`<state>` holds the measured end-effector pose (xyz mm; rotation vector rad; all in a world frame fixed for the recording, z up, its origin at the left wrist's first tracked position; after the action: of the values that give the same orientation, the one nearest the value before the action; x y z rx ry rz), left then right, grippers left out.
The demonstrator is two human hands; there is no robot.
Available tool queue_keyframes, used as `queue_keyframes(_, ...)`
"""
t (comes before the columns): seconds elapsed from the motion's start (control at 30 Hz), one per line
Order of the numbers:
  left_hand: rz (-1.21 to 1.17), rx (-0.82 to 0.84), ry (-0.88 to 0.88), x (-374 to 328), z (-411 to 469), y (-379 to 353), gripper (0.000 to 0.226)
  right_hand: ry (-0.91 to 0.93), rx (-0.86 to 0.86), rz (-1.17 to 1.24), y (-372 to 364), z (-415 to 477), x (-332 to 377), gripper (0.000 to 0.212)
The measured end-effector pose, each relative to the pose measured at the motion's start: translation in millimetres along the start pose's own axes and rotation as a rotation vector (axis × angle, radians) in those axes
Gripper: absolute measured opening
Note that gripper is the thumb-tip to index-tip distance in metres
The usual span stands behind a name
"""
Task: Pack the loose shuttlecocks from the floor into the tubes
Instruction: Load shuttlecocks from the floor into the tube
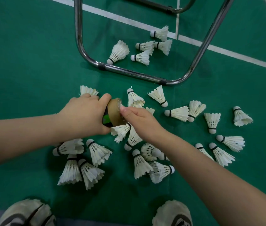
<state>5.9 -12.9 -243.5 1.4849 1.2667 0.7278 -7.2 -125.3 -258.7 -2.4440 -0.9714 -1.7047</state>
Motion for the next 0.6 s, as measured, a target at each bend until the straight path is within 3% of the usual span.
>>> queue_keyframes(0.23, 0.000, 0.029, -0.026, 7.2, -20.3, -3.9, 0.063, -0.095, 0.396, 0.011, -55.6, -0.7, 14.2, 0.023)
queue_keyframes(0.4, 0.014, 0.030, 0.000, 27.2, -42.5, -6.9, 0.062, -0.113, 0.451, 0.020, -89.7, 1.0, 20.9, 0.045)
queue_keyframes(0.6, -0.027, 0.034, 0.067, 56.2, -72.3, -11.6, 0.061, -0.076, 0.481, 0.057, -127.2, 0.6, 34.0, 0.020)
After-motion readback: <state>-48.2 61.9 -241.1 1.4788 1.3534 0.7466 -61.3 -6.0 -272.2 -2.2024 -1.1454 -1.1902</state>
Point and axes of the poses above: each hand's wrist, its own z-axis towards the middle knuckle, its own y-axis out of the back of the hand, x = y × z, the point moved 9 cm from there along z, towards the middle knuckle, and after that the axes turned 1 degree about -z, right-handed, at the moved point
